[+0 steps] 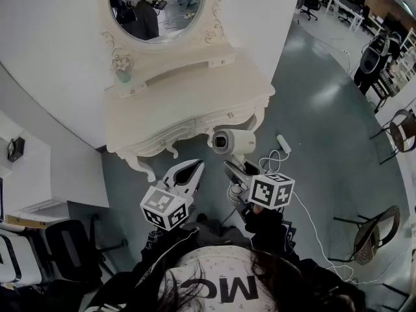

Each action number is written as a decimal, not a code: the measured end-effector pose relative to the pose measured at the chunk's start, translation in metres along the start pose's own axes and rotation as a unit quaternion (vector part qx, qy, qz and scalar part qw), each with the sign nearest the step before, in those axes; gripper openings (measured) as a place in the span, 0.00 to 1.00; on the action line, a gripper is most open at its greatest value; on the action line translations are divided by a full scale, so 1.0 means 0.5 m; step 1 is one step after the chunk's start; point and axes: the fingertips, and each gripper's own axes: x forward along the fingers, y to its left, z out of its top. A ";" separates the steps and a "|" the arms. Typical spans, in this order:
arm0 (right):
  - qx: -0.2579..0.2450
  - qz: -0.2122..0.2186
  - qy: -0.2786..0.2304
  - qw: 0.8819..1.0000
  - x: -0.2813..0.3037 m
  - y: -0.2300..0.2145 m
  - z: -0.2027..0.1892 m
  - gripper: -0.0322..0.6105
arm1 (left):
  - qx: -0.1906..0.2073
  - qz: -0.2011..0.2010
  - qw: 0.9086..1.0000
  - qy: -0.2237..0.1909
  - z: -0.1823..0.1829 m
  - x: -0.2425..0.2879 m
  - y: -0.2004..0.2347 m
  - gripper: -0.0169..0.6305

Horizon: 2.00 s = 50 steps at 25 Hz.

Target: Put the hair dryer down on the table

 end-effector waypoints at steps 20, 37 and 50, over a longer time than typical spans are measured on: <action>-0.005 -0.010 0.002 1.000 0.088 0.044 -0.006 0.39 | -0.004 -0.016 1.000 -0.008 0.027 -0.022 0.099 0.03; 0.008 -0.029 0.008 1.000 0.126 0.042 -0.027 0.39 | -0.027 -0.033 0.999 0.010 -0.008 -0.014 0.152 0.03; 0.005 -0.003 0.041 0.999 0.232 -0.125 0.138 0.39 | -0.035 0.026 0.999 0.003 0.045 0.183 0.239 0.03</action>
